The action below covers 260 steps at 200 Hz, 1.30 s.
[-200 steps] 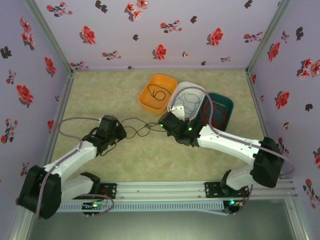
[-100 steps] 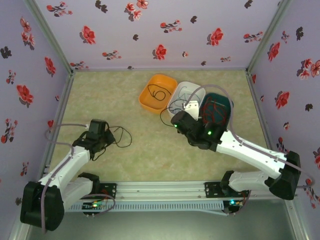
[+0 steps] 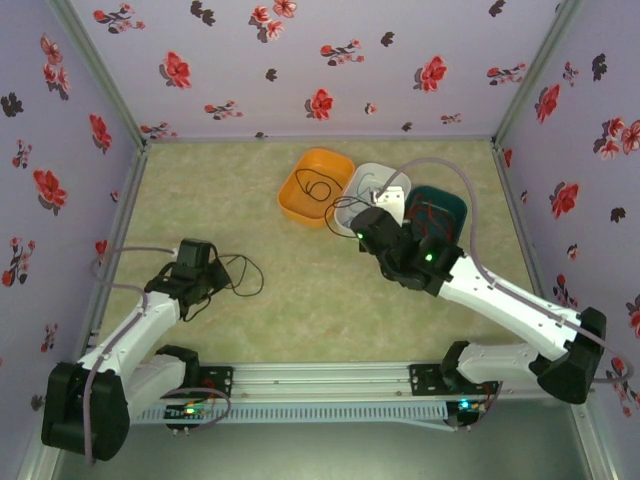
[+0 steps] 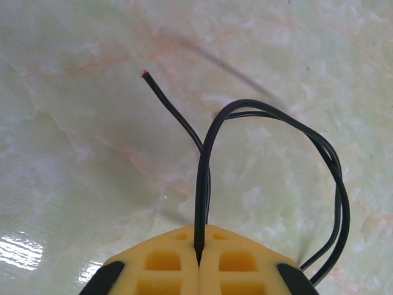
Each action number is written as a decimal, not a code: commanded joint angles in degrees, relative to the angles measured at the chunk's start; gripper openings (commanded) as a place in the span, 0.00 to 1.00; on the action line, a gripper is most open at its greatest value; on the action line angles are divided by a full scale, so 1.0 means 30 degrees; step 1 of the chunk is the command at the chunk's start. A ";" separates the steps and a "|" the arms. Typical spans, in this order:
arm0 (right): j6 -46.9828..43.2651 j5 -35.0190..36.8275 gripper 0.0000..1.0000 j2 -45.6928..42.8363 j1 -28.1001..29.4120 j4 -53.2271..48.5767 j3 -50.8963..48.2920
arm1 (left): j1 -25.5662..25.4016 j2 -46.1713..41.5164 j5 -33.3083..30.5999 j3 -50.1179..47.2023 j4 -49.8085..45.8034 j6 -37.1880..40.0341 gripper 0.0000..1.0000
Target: Untangle the cables
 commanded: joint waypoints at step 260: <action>-0.2999 -0.1843 0.00 1.7507 -0.5050 0.2127 1.2855 | 0.0109 0.0408 0.2113 -0.0236 0.1839 0.0523 0.00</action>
